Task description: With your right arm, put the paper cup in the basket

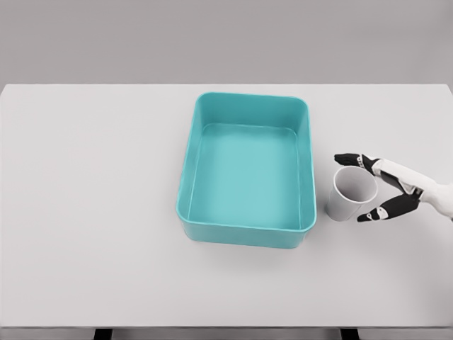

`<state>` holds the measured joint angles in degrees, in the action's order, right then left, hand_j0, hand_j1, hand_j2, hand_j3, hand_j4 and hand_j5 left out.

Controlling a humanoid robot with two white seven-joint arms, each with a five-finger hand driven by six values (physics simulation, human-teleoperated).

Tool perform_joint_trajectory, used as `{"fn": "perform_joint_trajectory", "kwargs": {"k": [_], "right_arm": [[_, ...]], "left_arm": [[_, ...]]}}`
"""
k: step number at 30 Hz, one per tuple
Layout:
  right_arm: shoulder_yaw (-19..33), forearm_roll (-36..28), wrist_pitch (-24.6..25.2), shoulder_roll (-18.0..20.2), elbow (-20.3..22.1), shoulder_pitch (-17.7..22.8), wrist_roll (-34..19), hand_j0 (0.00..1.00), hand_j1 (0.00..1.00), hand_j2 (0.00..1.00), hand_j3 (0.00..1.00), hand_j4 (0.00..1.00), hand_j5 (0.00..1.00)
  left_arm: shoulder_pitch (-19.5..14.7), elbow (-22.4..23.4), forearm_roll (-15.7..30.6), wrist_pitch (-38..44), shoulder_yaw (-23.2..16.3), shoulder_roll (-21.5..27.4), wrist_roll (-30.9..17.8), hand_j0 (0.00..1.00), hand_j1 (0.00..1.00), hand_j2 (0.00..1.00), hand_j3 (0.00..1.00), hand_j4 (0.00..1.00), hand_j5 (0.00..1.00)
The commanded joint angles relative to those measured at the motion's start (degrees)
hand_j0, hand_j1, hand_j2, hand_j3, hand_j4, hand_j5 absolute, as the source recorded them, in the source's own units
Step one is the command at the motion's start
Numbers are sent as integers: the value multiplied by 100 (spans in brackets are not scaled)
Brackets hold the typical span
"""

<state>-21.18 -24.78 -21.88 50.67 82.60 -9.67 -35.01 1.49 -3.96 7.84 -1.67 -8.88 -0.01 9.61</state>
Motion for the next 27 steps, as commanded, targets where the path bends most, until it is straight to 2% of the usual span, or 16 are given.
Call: {"fn": "perform_joint_trajectory", "kwargs": {"k": [1, 5, 7, 27], "right_arm": [[0, -36, 43, 4, 11, 0, 1, 93, 93, 93, 93, 93, 93], [0, -44, 78, -5, 28, 0, 1, 77, 77, 77, 77, 77, 77], [0, -44, 78, -5, 28, 0, 1, 75, 75, 75, 75, 75, 75], [219, -150, -9, -23, 195, -18, 1, 75, 75, 75, 75, 75, 75]], "left_arm": [[0, 0, -1, 0, 0, 1, -3, 100, 100, 100, 100, 100, 100], [0, 0, -1, 0, 0, 1, -3, 100, 100, 100, 100, 100, 100], [0, 0, -1, 0, 0, 1, -3, 100, 100, 100, 100, 100, 100], [0, 0, -1, 0, 0, 1, -3, 100, 100, 100, 100, 100, 100]]}}
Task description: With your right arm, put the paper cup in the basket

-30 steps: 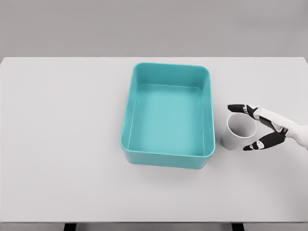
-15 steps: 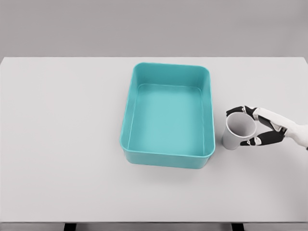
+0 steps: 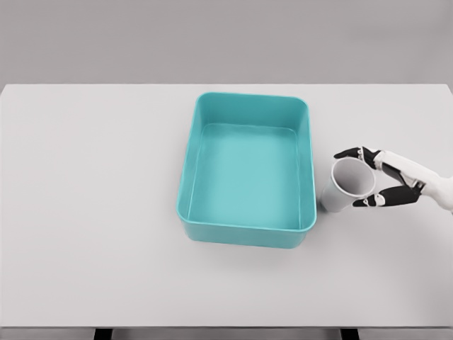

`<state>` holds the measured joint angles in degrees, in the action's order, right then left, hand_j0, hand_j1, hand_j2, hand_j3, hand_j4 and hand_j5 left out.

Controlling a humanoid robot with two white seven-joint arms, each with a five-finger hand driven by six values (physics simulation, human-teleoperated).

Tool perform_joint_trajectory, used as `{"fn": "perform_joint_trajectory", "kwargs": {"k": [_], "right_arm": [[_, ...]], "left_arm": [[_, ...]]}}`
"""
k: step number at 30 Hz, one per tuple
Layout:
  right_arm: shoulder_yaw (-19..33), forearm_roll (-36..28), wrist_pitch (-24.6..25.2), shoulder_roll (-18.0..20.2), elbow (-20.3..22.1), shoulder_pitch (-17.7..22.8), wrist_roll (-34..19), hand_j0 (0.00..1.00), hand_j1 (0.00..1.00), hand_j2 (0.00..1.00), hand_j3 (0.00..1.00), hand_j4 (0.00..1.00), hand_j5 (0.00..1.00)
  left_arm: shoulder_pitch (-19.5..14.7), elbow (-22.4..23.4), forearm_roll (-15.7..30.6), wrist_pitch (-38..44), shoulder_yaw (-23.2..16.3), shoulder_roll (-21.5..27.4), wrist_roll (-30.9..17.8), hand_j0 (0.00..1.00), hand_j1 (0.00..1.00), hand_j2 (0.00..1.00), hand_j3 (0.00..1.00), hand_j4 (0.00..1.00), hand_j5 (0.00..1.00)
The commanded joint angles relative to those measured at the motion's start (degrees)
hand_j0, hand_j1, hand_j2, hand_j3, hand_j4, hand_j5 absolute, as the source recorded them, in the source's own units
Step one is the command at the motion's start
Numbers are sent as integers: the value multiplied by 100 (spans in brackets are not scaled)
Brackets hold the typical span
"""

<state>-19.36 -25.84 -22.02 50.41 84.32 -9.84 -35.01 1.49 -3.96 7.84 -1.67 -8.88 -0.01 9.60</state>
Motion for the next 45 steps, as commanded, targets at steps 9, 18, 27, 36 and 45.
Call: {"fn": "perform_joint_trajectory", "kwargs": {"k": [9, 18, 27, 36, 45], "right_arm": [[512, -97, 31, -22, 145, 0, 1, 77, 77, 77, 77, 77, 77], [802, -141, 40, -57, 321, 0, 1, 78, 78, 78, 78, 78, 78], [1013, -273, 48, -110, 462, -9, 1, 77, 77, 77, 77, 77, 77], [1057, -352, 66, -128, 541, -220, 1, 76, 76, 76, 76, 76, 76], [1039, -343, 75, -330, 576, -395, 1, 76, 76, 76, 76, 76, 76]], "left_arm": [[0, 0, -1, 0, 0, 1, -2, 100, 100, 100, 100, 100, 100], [0, 0, -1, 0, 0, 1, -2, 100, 100, 100, 100, 100, 100], [0, 0, -1, 0, 0, 1, 6, 100, 100, 100, 100, 100, 100], [0, 0, -1, 0, 0, 1, 6, 100, 100, 100, 100, 100, 100], [0, 0, -1, 0, 0, 1, -2, 100, 100, 100, 100, 100, 100]]}}
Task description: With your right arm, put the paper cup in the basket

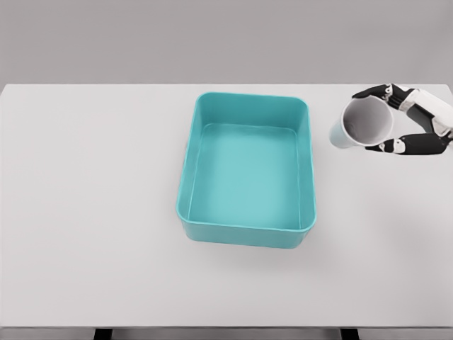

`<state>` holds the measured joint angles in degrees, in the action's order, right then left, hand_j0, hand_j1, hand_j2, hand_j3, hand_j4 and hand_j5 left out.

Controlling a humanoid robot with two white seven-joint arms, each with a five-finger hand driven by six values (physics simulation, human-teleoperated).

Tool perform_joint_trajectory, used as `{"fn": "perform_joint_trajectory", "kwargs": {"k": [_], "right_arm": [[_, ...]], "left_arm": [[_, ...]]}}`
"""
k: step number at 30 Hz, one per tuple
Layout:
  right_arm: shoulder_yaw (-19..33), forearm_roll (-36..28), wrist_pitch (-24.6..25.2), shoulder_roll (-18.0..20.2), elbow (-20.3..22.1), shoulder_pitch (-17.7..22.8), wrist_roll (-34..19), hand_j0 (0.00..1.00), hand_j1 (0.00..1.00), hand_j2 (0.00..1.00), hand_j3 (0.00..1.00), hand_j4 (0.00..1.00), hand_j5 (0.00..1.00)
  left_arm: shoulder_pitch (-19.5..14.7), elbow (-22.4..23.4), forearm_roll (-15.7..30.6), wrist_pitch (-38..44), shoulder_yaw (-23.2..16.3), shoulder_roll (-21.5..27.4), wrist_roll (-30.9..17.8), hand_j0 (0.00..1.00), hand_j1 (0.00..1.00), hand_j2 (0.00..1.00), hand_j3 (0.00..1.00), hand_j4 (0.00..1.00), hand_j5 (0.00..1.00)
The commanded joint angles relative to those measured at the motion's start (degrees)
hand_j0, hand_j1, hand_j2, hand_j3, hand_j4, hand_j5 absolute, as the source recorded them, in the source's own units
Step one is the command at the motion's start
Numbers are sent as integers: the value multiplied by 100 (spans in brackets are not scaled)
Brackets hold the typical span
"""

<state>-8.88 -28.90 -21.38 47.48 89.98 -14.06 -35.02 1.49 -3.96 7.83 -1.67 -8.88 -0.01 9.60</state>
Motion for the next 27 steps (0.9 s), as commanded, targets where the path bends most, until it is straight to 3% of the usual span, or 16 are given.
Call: {"fn": "perform_joint_trajectory", "kwargs": {"k": [1, 27], "right_arm": [[-9, -45, 19, -64, 11, -9, 2, 76, 76, 76, 76, 76, 76], [-272, 78, 37, -776, 125, -422, 2, 74, 74, 74, 74, 74, 74]], "left_arm": [[0, 0, -1, 0, 0, 1, -2, 100, 100, 100, 100, 100, 100], [0, 0, -1, 0, 0, 1, -2, 100, 100, 100, 100, 100, 100]]}}
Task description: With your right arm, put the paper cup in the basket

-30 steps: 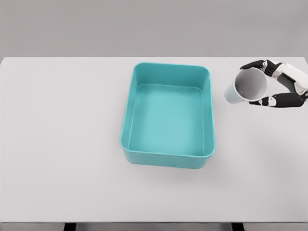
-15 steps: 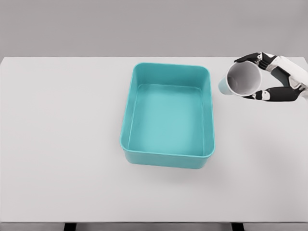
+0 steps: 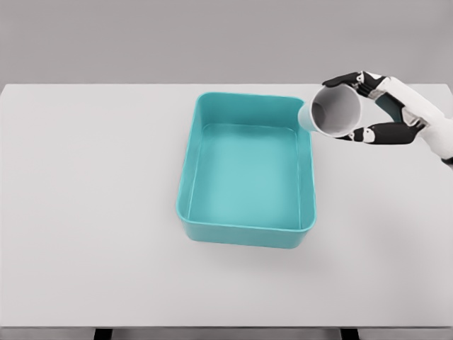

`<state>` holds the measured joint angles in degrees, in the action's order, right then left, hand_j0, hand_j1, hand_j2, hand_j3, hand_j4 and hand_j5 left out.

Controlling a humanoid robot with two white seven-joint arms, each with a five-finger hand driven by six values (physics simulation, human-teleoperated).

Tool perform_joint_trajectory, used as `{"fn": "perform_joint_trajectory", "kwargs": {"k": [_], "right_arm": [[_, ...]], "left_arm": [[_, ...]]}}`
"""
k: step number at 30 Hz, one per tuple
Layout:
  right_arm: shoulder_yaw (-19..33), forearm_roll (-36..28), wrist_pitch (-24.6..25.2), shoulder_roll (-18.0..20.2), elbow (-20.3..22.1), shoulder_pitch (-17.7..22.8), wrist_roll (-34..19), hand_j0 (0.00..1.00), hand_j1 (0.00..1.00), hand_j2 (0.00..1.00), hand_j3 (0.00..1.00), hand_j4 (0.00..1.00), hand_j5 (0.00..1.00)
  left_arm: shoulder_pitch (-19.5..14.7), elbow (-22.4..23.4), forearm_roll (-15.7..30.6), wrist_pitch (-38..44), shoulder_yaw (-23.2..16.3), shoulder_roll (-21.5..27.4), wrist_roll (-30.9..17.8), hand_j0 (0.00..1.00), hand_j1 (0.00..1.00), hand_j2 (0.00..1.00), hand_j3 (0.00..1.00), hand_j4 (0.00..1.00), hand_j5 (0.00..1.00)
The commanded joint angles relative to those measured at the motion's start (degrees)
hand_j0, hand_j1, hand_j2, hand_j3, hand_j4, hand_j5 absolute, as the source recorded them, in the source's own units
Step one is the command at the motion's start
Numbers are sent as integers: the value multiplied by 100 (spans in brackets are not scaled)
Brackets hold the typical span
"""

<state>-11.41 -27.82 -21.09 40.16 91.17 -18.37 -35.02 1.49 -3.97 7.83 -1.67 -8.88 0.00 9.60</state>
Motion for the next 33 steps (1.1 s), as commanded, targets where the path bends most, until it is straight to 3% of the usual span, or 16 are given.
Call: {"fn": "perform_joint_trajectory", "kwargs": {"k": [1, 25, 33], "right_arm": [[-89, -31, 8, -52, 6, 0, 2, 74, 74, 74, 74, 74, 74], [-722, 742, 254, -852, -100, -360, 2, 74, 74, 74, 74, 74, 74], [-872, 962, 245, -1002, -363, -404, 2, 75, 75, 75, 75, 75, 75]], "left_arm": [[0, 1, -1, 0, 0, 0, -2, 100, 100, 100, 100, 100, 100], [0, 1, -1, 0, 0, 0, -2, 100, 100, 100, 100, 100, 100], [0, 1, -1, 0, 0, 0, -2, 100, 100, 100, 100, 100, 100]]}}
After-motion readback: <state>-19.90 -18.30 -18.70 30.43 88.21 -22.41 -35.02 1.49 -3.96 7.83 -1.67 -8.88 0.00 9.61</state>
